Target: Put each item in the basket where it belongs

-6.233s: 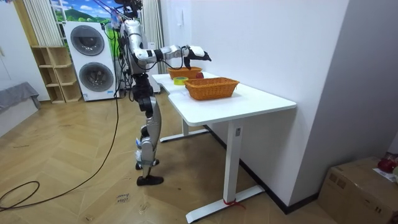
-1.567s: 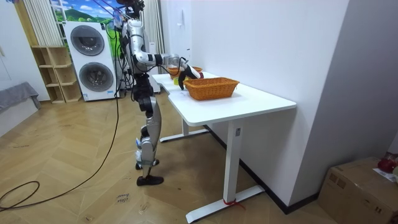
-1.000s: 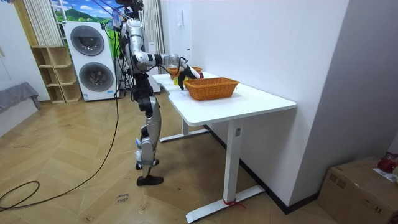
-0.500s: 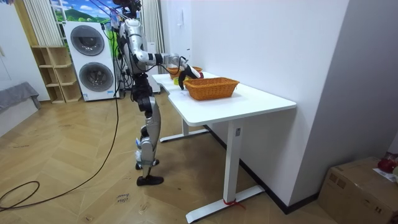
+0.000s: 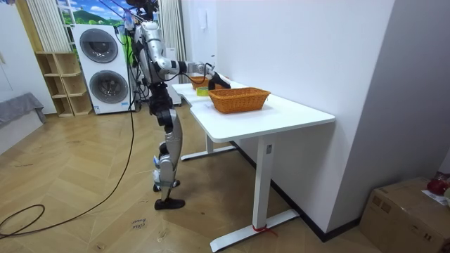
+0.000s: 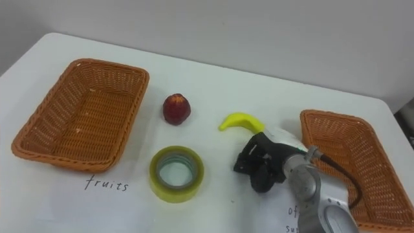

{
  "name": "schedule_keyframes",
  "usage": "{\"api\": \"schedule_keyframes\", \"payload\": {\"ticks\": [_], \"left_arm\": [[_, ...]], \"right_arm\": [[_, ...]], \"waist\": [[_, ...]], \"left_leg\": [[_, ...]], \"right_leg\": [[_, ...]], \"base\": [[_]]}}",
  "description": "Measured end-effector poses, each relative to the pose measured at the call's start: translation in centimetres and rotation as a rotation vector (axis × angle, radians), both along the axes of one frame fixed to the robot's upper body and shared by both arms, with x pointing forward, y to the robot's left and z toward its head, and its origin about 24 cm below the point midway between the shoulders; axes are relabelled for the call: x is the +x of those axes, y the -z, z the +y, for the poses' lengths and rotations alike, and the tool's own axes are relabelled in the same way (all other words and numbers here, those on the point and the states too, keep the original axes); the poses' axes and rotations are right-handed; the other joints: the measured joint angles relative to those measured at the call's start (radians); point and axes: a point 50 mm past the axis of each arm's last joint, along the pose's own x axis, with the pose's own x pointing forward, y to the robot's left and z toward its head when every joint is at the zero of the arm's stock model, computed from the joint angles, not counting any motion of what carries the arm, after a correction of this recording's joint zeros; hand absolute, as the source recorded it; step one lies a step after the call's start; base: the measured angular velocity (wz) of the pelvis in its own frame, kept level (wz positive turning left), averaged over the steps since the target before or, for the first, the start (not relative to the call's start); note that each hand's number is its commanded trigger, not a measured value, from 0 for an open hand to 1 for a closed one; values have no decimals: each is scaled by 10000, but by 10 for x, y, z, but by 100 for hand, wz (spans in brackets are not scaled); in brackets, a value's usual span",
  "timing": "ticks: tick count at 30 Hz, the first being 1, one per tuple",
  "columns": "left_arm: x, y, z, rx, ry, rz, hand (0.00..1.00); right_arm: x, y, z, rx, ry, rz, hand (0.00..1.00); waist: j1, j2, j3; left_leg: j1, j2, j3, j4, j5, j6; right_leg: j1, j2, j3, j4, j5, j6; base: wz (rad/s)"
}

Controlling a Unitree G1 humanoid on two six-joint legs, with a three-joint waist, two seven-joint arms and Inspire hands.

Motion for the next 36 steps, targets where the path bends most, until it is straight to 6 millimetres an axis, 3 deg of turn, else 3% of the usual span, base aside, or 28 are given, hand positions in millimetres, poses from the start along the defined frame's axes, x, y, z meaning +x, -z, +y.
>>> {"api": "schedule_keyframes", "payload": {"ticks": [14, 21, 25, 31, 36], "left_arm": [[5, 0, -1, -21, 133, -55, 0], [6, -1, -3, -68, 95, -180, 0], [8, -1, -5, -123, 159, -448, 0], [-6, 2, -3, -102, -175, -185, 0], [-18, 2, 1, -154, -526, -137, 0]], "right_arm": [[-2, -1, 0, 75, 116, -105, 100], [-10, -12, 1, 295, 28, -608, 100], [-9, -17, 0, 701, -73, -789, 100], [-6, -39, 3, 1935, -391, -1443, 100], [-2, -75, -10, 2994, -261, -3336, 100]], "waist": [[70, 52, -3], [-119, 396, -12], [-202, 444, -9], [-462, 355, 10], [-714, 248, 92]], "left_leg": [[-15, -9, -3, -29, 0, 0], [20, -38, 97, -81, 12, -9], [16, -63, 224, -133, 21, -5], [35, -18, 423, -171, 36, 16], [27, -4, 431, -172, 38, 17]], "right_leg": [[-52, 12, 199, 2, 0, 0], [-56, 25, 216, -8, 0, 0], [-137, 26, 375, -22, -1, 2], [-280, 18, 743, -18, 0, 1], [-234, 24, 745, -16, 0, 1]], "base": [[0], [-4], [-10], [-12], [-1]]}}
